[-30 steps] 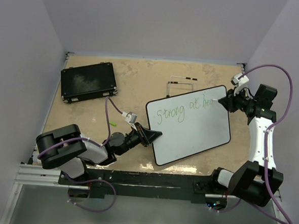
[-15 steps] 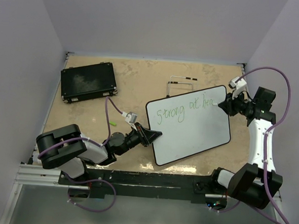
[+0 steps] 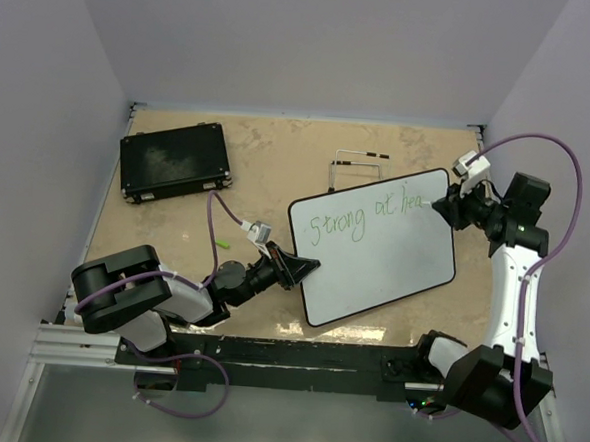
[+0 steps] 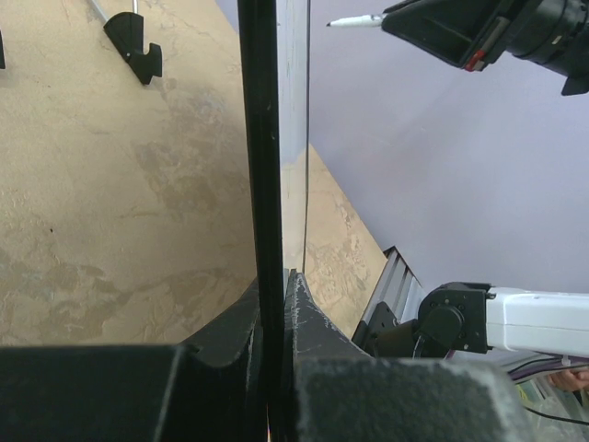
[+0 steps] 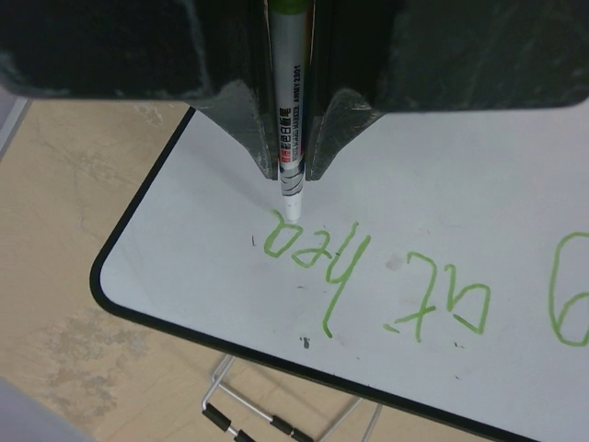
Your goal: Write a sentence on the whiteboard
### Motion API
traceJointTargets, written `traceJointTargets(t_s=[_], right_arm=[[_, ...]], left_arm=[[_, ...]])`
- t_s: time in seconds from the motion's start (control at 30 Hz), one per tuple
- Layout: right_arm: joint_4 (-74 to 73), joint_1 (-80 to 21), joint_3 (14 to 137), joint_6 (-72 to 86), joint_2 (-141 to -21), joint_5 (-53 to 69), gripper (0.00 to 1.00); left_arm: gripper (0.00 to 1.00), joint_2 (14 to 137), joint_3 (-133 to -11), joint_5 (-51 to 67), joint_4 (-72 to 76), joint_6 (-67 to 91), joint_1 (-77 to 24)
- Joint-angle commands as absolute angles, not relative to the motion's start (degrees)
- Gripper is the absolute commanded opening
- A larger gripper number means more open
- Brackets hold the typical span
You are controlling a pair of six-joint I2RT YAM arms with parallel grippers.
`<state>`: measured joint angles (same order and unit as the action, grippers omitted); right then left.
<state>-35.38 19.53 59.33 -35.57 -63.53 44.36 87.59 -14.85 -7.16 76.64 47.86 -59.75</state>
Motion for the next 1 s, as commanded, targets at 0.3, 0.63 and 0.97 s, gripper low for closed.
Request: traceJointTargets(t_s=[0.3, 0.63, 0.97], right_arm=[[-35.6, 21.97, 61.79, -37.09, -61.61, 47.98, 0.0], [-37.18, 25.75, 62.32, -40.08, -64.16, 51.85, 0.0], [-36.22, 26.81, 61.87, -40.52, -65.21, 53.35, 0.0]], left_arm=[[0.0, 89.21, -13.62, -5.36, 80.25, 39.9, -60.03], [0.0, 89.21, -13.62, -5.1, 80.16, 39.81, -60.03], [0.0, 89.21, -13.71, -4.83, 80.24, 39.81, -59.77]])
